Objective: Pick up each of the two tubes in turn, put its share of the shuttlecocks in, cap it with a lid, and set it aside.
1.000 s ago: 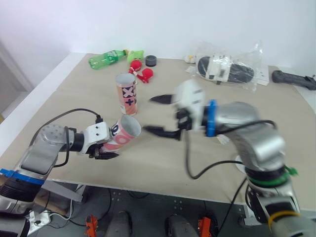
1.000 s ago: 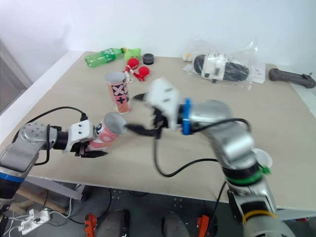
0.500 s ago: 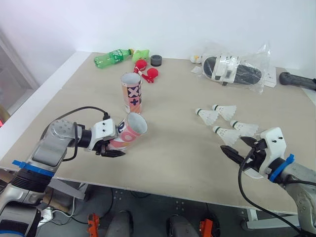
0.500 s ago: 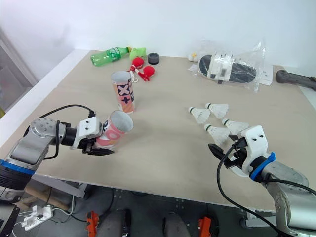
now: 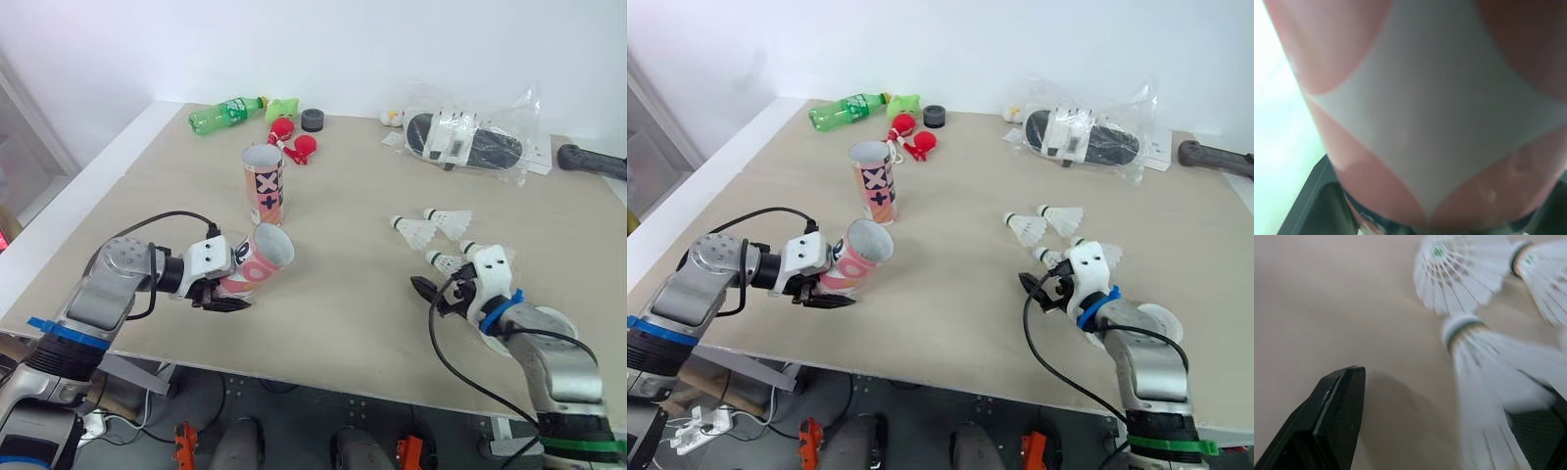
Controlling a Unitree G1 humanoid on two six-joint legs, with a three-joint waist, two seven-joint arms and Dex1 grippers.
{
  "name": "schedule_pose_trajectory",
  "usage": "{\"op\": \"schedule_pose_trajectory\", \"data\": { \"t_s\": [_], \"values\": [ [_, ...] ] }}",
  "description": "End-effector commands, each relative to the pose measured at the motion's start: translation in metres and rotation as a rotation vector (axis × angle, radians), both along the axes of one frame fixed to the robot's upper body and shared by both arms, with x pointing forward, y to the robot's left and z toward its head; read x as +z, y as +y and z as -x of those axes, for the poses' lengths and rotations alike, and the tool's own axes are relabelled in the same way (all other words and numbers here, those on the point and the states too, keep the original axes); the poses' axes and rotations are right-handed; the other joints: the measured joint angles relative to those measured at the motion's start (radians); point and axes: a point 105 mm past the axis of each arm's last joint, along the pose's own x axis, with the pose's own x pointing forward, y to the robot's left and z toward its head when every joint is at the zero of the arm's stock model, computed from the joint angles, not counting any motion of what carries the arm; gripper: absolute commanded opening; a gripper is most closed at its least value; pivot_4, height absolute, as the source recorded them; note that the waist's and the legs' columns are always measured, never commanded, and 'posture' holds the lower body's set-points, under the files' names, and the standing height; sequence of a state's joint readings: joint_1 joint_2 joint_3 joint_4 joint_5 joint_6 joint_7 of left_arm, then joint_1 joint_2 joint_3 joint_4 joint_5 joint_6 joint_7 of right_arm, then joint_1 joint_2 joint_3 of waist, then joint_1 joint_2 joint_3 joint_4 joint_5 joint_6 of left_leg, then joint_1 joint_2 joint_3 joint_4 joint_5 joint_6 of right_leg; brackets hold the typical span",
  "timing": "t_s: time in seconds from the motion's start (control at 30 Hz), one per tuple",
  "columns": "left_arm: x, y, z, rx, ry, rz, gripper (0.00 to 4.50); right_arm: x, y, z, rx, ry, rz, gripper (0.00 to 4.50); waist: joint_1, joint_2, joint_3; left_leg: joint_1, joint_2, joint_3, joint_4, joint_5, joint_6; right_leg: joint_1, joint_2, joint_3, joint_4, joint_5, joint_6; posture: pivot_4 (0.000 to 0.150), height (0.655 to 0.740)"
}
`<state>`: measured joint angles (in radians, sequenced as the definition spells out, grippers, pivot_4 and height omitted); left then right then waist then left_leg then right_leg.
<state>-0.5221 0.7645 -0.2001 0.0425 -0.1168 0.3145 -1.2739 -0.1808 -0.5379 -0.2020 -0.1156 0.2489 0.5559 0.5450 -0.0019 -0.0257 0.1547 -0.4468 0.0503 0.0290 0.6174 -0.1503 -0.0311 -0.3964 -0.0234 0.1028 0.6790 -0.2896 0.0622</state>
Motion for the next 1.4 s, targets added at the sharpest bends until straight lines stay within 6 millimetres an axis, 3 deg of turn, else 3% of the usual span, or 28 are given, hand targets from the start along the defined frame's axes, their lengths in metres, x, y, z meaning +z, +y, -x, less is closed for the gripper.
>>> {"op": "schedule_pose_trajectory", "data": {
  "t_s": [0.03, 0.07, 0.13, 0.4, 0.43, 0.6, 0.7, 0.8, 0.93, 1.07, 1.23, 1.4],
  "values": [
    [-0.013, -0.003, 0.007, -0.007, 0.044, -0.018, 3.01, 0.005, 0.003, -0.009, 0.023, -0.032, 0.012, 4.46, 0.000, 0.000, 0.000, 0.000, 0.000, 0.000, 0.000, 0.000, 0.000, 0.000, 0.000, 0.000, 0.000, 0.000, 0.000, 0.150, 0.7400],
    [-0.013, -0.003, 0.007, -0.004, 0.044, -0.017, 3.01, 0.004, 0.003, -0.011, 0.022, -0.031, 0.017, 4.07, 0.000, 0.000, 0.000, 0.000, -0.001, 0.000, 0.000, 0.000, 0.000, 0.000, 0.000, 0.000, 0.000, 0.001, 0.001, 0.150, 0.7400],
    [-0.013, -0.002, 0.008, 0.001, 0.044, -0.015, 3.01, 0.003, 0.003, -0.014, 0.022, -0.031, 0.021, 3.70, 0.000, 0.000, 0.000, 0.000, 0.000, -0.001, 0.000, -0.001, 0.000, 0.001, 0.000, -0.001, 0.000, 0.001, 0.001, 0.150, 0.7400],
    [-0.014, -0.001, 0.010, 0.017, 0.044, -0.013, 3.01, 0.001, 0.002, -0.014, 0.025, -0.031, 0.028, 0.24, -0.007, 0.000, 0.000, 0.001, 0.000, -0.001, 0.000, 0.000, 0.000, 0.001, 0.001, -0.001, 0.000, 0.000, 0.001, 0.150, 0.7400],
    [-0.014, -0.002, 0.010, 0.017, 0.043, -0.013, 3.01, 0.001, 0.002, -0.013, 0.024, -0.031, 0.028, 0.10, -0.007, 0.000, 0.000, 0.001, 0.000, -0.001, 0.000, 0.000, 0.000, 0.002, 0.001, -0.001, 0.000, 0.000, 0.001, 0.150, 0.7400],
    [-0.013, -0.002, 0.008, 0.015, 0.040, -0.013, 3.01, 0.008, -0.002, -0.007, 0.023, -0.039, 0.031, 0.10, -0.008, 0.000, 0.000, 0.002, 0.000, -0.001, 0.000, 0.000, 0.000, 0.003, 0.000, -0.001, 0.000, 0.000, 0.000, 0.150, 0.7400],
    [-0.013, -0.003, 0.007, 0.012, 0.039, -0.013, 3.01, 0.022, -0.004, 0.004, 0.050, -0.060, 0.050, 0.10, -0.006, 0.000, 0.000, 0.001, -0.001, -0.002, 0.000, -0.001, 0.000, 0.004, 0.000, -0.002, 0.000, 0.000, 0.001, 0.150, 0.7400],
    [-0.013, -0.004, 0.007, 0.007, 0.041, -0.012, 3.01, 0.054, 0.007, 0.022, 0.169, -0.100, 0.035, 0.10, -0.007, 0.001, 0.000, 0.001, -0.001, -0.002, 0.000, -0.001, 0.000, 0.004, 0.000, -0.001, 0.000, 0.000, 0.001, 0.150, 0.7400],
    [-0.014, -0.006, 0.007, -0.001, 0.045, -0.014, 3.01, 0.103, 0.049, 0.043, 0.430, -0.168, 0.059, 0.10, -0.013, 0.004, 0.001, 0.002, 0.000, -0.002, 0.001, -0.001, 0.000, 0.004, 0.000, -0.001, 0.000, -0.001, 0.002, 0.150, 0.7400],
    [-0.015, -0.009, 0.005, -0.006, 0.046, -0.015, 3.01, 0.135, 0.097, 0.048, 0.646, -0.218, 0.135, 0.10, -0.019, 0.002, 0.002, 0.005, 0.000, -0.003, 0.001, 0.000, 0.001, 0.006, 0.000, -0.002, 0.000, -0.001, 0.003, 0.150, 0.7400],
    [-0.017, -0.013, 0.005, -0.014, 0.047, -0.014, 3.01, 0.150, 0.163, 0.047, 0.901, -0.285, 0.306, 0.10, -0.019, 0.002, 0.002, 0.006, 0.002, -0.001, 0.001, 0.000, 0.001, 0.003, -0.001, -0.003, -0.001, 0.000, 0.002, 0.150, 0.7400],
    [-0.018, -0.012, 0.006, -0.006, 0.046, -0.012, 3.01, 0.138, 0.192, 0.040, 0.993, -0.282, 0.420, 0.10, -0.012, 0.001, 0.001, 0.003, 0.001, 0.000, 0.001, 0.000, 0.001, 0.002, -0.003, -0.004, -0.002, -0.001, -0.004, 0.150, 0.7400]
  ]
}}
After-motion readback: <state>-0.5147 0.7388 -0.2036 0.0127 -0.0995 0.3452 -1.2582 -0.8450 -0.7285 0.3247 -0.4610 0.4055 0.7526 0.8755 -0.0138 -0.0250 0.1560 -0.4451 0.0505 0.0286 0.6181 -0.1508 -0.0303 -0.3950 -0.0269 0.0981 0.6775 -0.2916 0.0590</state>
